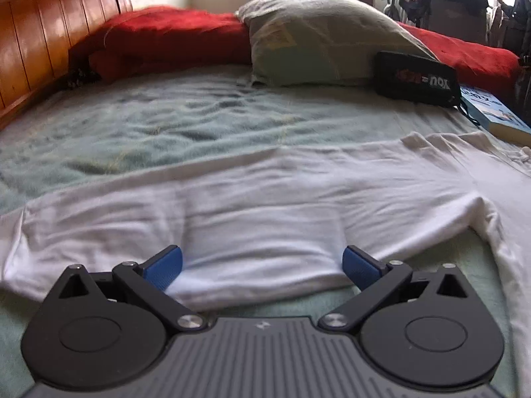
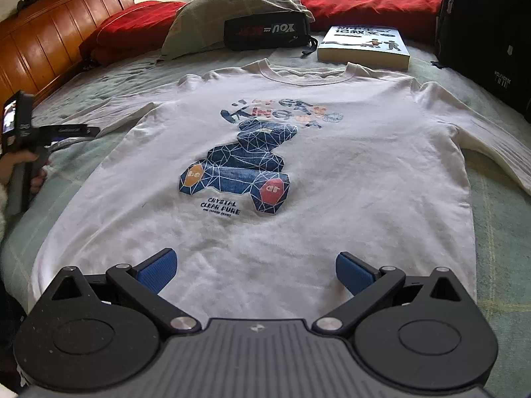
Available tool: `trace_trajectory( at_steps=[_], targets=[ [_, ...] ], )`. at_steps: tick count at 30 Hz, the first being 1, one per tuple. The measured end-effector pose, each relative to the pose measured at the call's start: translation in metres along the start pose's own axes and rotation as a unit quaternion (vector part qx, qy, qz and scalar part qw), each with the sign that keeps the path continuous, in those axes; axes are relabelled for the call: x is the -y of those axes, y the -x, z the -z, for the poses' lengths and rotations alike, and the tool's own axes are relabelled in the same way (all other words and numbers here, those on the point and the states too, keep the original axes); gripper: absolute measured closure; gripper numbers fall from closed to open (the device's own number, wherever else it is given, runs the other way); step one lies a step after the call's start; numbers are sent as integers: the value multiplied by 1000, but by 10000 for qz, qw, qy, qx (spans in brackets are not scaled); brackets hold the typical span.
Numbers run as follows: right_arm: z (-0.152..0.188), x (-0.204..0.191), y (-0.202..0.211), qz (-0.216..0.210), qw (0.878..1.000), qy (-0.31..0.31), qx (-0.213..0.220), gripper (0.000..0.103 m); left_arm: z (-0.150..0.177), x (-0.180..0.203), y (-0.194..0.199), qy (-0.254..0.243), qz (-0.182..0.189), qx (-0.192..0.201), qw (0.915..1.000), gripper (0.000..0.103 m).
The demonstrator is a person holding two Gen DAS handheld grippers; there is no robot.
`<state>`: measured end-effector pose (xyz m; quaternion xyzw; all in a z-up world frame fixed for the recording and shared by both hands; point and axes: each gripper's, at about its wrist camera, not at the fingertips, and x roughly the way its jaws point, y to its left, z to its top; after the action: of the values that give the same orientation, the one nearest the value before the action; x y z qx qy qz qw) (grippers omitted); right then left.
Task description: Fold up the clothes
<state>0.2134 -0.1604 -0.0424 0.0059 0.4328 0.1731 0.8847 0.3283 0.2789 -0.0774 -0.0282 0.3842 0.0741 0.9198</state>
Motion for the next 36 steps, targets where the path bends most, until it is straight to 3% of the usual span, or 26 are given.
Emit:
trace_trajectory(
  at_steps=[2, 6, 10, 13, 15, 21, 24, 26, 32, 36],
  targets=[
    [0, -2, 1, 19, 10000, 21, 2, 0, -12, 0, 2, -89, 60, -64, 9999, 1],
    [0, -4, 4, 69, 10000, -10, 46, 0, -25, 10, 0, -334, 22, 322, 9989, 1],
    [1, -9, 3, 87, 9999, 54, 13, 0, -21, 25, 0, -193, 870, 400, 9952, 1],
    [0, -10, 3, 108, 9999, 49, 4, 0, -18, 31, -3, -68, 1406, 189, 9899, 1],
    [0, -9, 3, 94, 9999, 40, 18, 0, -12, 26, -8, 166, 1415, -65, 9898, 1],
    [0, -10, 0, 69, 10000, -20, -12, 0, -8, 16, 16, 17, 1511, -32, 9885, 1],
    [-1, -13, 0, 4, 10000, -66, -9, 0, -19, 2, 14, 223, 1392, 178, 9899, 1],
    [-2, -18, 2, -55, 10000, -20, 8, 0, -21, -12, 4, 516, 1308, -10, 9901, 1],
    [-5, -26, 1, 22, 9999, 157, 23, 0, 5, -48, 19, 942, 1606, -115, 9824, 1],
    [-7, -27, 0, -5, 9999, 98, 28, 0, -12, -70, 31, 943, 1203, 218, 9880, 1]
  ],
)
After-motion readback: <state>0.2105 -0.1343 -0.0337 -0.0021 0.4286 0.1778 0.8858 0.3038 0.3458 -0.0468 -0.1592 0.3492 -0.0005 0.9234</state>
